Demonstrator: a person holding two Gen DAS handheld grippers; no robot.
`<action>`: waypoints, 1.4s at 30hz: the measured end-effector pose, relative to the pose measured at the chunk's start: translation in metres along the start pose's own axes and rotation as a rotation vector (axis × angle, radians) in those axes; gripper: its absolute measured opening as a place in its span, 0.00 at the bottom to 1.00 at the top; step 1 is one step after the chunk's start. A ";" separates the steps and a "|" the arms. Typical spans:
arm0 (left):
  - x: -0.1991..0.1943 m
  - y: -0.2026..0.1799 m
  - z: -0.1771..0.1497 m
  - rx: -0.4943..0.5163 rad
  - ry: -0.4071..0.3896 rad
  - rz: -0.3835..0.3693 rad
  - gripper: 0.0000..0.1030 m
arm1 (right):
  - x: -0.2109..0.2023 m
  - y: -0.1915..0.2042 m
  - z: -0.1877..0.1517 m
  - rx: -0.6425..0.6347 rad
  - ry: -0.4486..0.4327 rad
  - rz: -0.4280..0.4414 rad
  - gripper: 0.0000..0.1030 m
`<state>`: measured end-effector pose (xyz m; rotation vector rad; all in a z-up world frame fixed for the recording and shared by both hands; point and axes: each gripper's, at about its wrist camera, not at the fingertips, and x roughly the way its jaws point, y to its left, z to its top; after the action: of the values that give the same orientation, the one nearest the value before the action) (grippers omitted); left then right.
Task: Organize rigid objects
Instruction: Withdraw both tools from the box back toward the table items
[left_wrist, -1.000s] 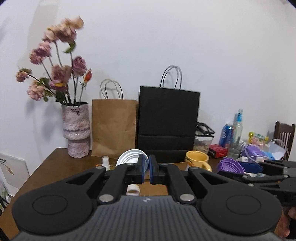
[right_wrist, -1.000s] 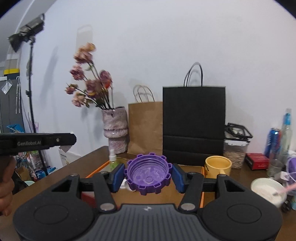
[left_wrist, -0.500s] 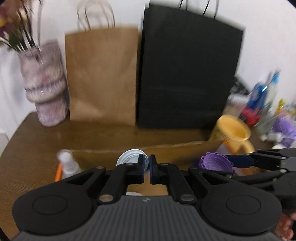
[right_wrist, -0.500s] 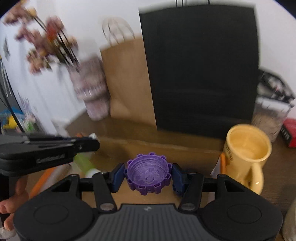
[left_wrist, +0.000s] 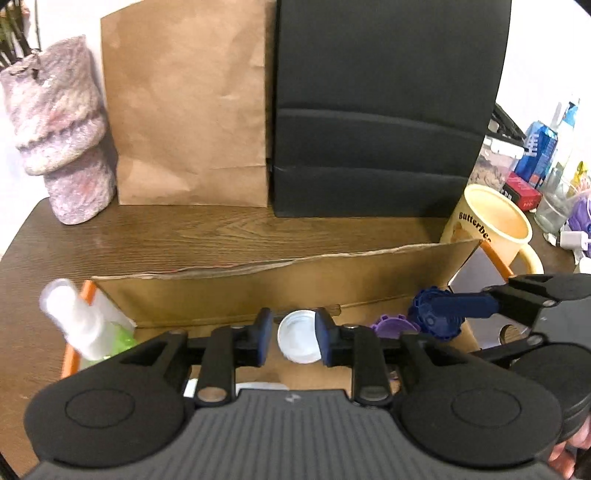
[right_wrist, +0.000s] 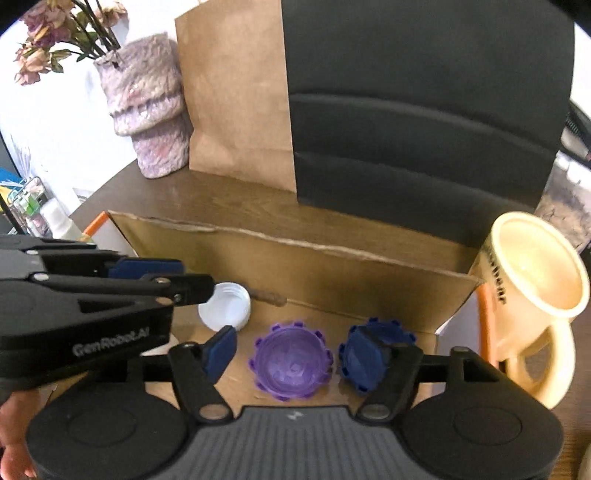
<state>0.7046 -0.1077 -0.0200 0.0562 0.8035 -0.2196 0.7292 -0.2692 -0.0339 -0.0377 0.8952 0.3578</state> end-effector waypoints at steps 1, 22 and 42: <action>-0.005 0.000 0.001 0.001 -0.002 0.003 0.29 | -0.005 -0.001 0.000 -0.001 -0.003 -0.005 0.70; -0.229 0.017 -0.063 0.030 -0.316 0.148 0.77 | -0.223 0.035 -0.061 -0.002 -0.297 -0.094 0.87; -0.379 -0.005 -0.230 0.023 -0.640 0.088 0.95 | -0.339 0.104 -0.236 0.015 -0.707 -0.089 0.99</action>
<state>0.2857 -0.0163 0.0928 0.0395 0.1609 -0.1499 0.3242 -0.3115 0.0906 0.0610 0.1953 0.2520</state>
